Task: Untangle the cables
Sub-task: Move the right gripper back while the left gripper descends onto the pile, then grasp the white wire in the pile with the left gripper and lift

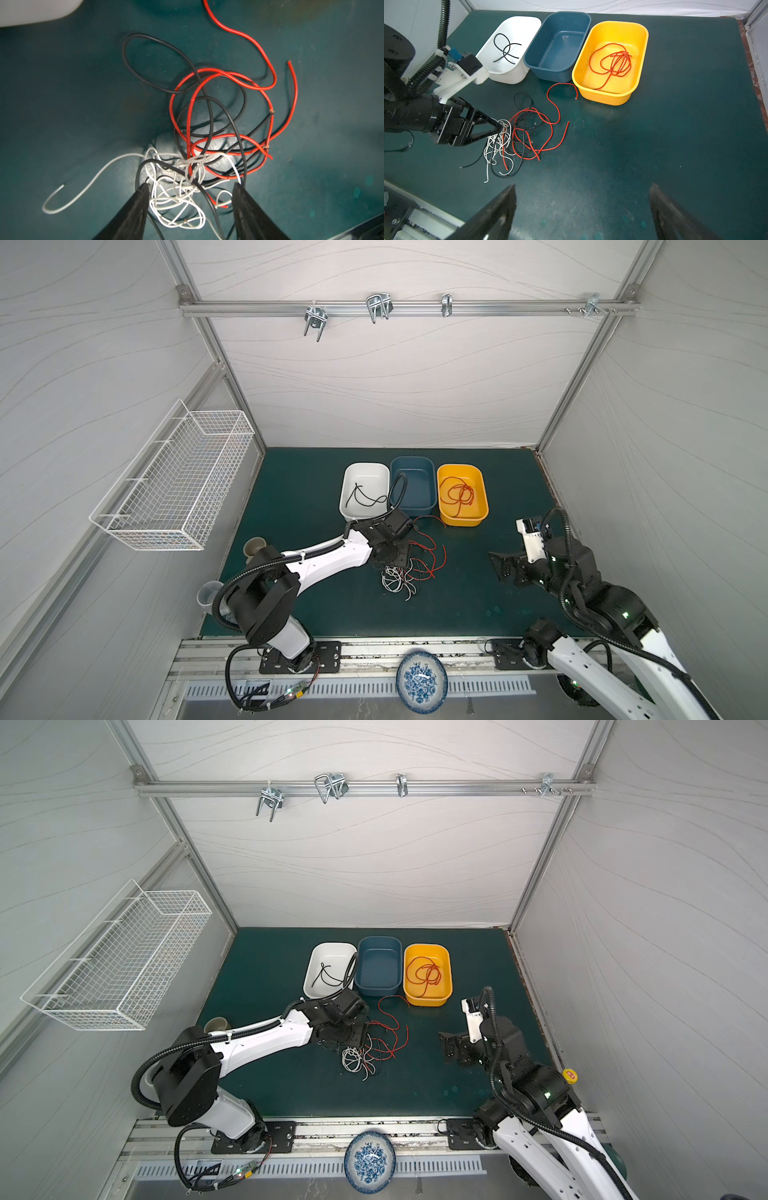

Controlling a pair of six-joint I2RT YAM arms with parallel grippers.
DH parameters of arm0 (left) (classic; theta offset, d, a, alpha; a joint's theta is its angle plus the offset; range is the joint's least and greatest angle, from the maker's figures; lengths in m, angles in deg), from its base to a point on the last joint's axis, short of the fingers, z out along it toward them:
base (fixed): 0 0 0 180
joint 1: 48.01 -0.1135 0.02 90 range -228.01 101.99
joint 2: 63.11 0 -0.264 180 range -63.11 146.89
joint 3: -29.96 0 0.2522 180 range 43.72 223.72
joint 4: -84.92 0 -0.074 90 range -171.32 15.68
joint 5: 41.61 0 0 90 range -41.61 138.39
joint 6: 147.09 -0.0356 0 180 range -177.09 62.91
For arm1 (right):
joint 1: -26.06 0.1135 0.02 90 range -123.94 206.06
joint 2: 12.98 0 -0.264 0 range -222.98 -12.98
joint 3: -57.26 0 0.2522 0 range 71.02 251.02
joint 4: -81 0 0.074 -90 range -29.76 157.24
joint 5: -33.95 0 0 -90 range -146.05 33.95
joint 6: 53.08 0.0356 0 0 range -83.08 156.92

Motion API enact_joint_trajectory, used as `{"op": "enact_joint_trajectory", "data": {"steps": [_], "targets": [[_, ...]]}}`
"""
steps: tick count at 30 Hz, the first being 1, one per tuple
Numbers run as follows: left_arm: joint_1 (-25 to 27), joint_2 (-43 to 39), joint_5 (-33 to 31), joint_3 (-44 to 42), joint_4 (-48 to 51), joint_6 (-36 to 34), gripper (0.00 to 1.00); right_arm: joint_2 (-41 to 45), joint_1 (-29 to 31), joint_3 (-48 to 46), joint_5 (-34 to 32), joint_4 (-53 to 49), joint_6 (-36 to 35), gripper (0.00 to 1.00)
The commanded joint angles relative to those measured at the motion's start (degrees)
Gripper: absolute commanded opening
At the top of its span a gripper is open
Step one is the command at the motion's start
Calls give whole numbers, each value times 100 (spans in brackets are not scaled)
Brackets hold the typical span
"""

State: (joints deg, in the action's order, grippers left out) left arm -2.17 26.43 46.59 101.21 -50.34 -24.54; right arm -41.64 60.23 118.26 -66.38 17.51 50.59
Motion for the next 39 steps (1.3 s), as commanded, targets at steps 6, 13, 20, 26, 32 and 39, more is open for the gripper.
{"op": "enact_joint_trajectory", "data": {"steps": [6,13,20,26,32,39], "targets": [[12,335,44,244,-363,-30,49,434,173,-128,-140,280,-21,99],[21,411,-19,282,-346,-87,35,439,186,-134,-155,289,-7,99],[15,405,-39,289,-365,-126,23,538,187,-180,-138,323,-36,99],[12,411,-73,316,-335,-153,14,527,190,-169,-119,331,-38,99],[16,316,-117,380,-223,-187,2,546,194,-180,-124,324,-48,99],[15,-260,-210,605,272,-151,0,592,194,-188,-120,332,-43,99]]}}
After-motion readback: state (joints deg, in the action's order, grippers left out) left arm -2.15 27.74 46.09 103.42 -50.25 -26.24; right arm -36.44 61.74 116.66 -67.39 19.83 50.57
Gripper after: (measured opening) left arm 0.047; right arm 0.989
